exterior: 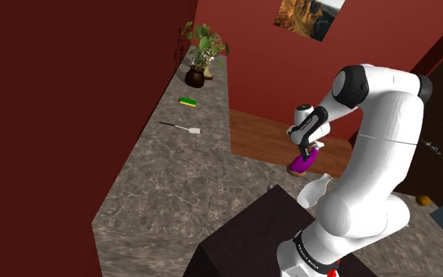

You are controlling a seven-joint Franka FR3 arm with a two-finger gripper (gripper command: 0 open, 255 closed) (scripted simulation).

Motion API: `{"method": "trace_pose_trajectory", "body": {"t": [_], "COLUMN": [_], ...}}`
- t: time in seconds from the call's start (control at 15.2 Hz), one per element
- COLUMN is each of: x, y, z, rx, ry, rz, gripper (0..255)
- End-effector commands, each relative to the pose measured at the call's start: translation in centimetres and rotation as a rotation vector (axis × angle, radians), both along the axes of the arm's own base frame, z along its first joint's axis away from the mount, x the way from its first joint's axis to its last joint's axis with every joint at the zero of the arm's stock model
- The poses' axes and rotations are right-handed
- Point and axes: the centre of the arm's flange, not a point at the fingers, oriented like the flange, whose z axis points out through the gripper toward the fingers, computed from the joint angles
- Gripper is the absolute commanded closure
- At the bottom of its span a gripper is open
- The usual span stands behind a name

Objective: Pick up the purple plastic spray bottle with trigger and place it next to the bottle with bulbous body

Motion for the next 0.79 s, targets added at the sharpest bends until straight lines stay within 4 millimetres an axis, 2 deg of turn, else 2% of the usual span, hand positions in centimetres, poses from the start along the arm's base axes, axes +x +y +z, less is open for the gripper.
{"method": "trace_pose_trajectory", "body": {"t": [0.0,0.73], "x": [-0.1,-0.1], "y": [0.0,0.0], "z": [-1.1,-6.9], "rx": [0.0,0.0], "ry": [0.0,0.0], "rz": [0.0,0.0], "gripper": [255,255]}}
